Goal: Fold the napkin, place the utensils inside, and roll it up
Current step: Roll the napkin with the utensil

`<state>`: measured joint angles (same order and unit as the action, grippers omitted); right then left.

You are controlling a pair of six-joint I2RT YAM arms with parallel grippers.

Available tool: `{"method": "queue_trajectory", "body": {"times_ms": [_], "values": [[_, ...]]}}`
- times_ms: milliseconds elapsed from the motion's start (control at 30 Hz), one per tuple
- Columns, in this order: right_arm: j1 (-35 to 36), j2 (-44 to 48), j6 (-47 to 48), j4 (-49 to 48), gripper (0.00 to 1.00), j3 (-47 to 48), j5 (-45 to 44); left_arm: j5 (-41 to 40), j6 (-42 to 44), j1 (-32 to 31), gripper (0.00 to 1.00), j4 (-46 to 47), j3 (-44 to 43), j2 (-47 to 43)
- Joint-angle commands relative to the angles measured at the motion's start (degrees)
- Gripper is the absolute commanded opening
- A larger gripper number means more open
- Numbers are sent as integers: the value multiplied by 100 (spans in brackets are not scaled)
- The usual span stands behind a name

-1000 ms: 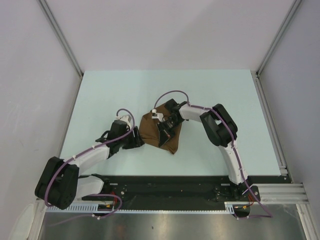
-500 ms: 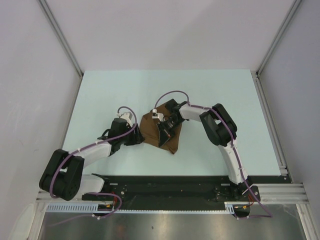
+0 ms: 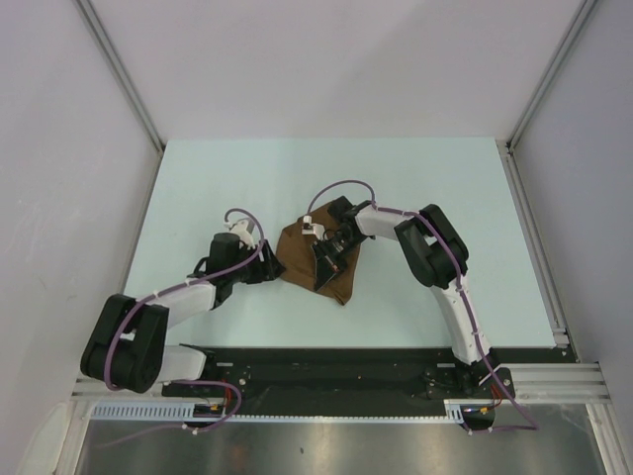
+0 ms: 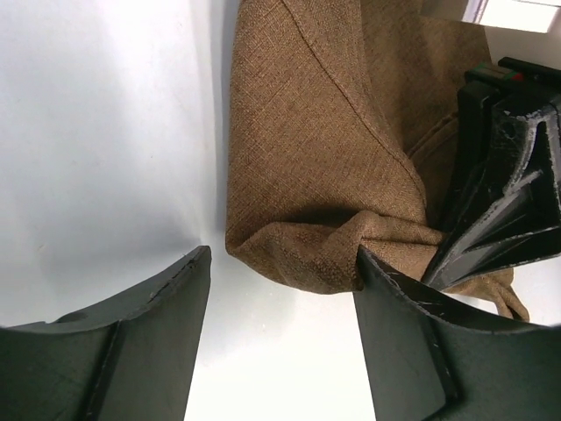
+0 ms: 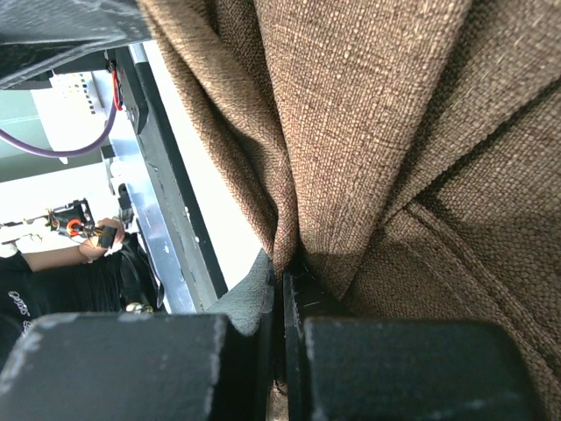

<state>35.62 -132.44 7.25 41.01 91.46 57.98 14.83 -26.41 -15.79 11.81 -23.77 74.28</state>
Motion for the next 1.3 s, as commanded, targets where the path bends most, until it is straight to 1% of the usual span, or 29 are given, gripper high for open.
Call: {"method": "queue_trajectory", "body": {"times_ms": [0,67,267,367,467,500,567,700,733,800,833,900,933,1000,1033,1067,1100,1133,1200,1233,1267], "values": [[-37,-212,84,267,0,30,-375,178,136,94,68,541,-5,192],[-37,-229,84,275,0,21,-375,266,163,94,67,708,-14,288],[-46,-229,75,284,0,30,-305,389,172,120,59,910,-75,447],[-55,-264,75,302,0,47,-278,468,172,120,51,963,-128,587],[-72,-291,75,346,0,74,-269,477,137,120,45,972,-163,728],[-64,-300,75,355,0,74,-261,451,119,120,36,928,-172,772],[-81,-291,67,346,0,82,-225,389,101,120,30,858,-215,781],[-116,-221,31,337,0,91,-190,284,49,120,26,613,-338,904],[-108,-151,-12,328,5,100,-260,266,49,120,26,533,-382,991],[-116,-37,-74,258,11,91,-348,179,40,120,24,201,-575,1106],[-108,112,-100,223,19,83,-418,152,40,120,23,77,-637,1141],[-134,279,-223,126,25,47,-506,91,84,120,22,-196,-769,1203],[-134,463,-250,100,29,56,-611,47,92,120,22,-275,-804,1203],[-134,683,-355,-14,34,-14,-743,20,119,120,22,-495,-910,1203],[-134,798,-408,-93,38,-58,-935,20,110,129,22,-574,-945,1220],[-125,1077,-452,-276,40,-128,-1042,37,119,129,22,-688,-1015,1246],[-108,1237,-469,-409,43,-355,-1121,55,110,120,22,-733,-1050,1255],[-90,1386,-504,-567,45,-496,-1409,116,110,129,22,-777,-1077,1264],[-3,1905,-505,-1015,50,-795,-1727,160,101,129,22,-900,-1165,1308],[15,2124,-522,-1417,52,-1188,-2050,169,110,129,22,-935,-1217,1326],[59,2300,-522,-1577,53,-1366,-2210,195,119,120,22,-1014,-1253,1343]]}}
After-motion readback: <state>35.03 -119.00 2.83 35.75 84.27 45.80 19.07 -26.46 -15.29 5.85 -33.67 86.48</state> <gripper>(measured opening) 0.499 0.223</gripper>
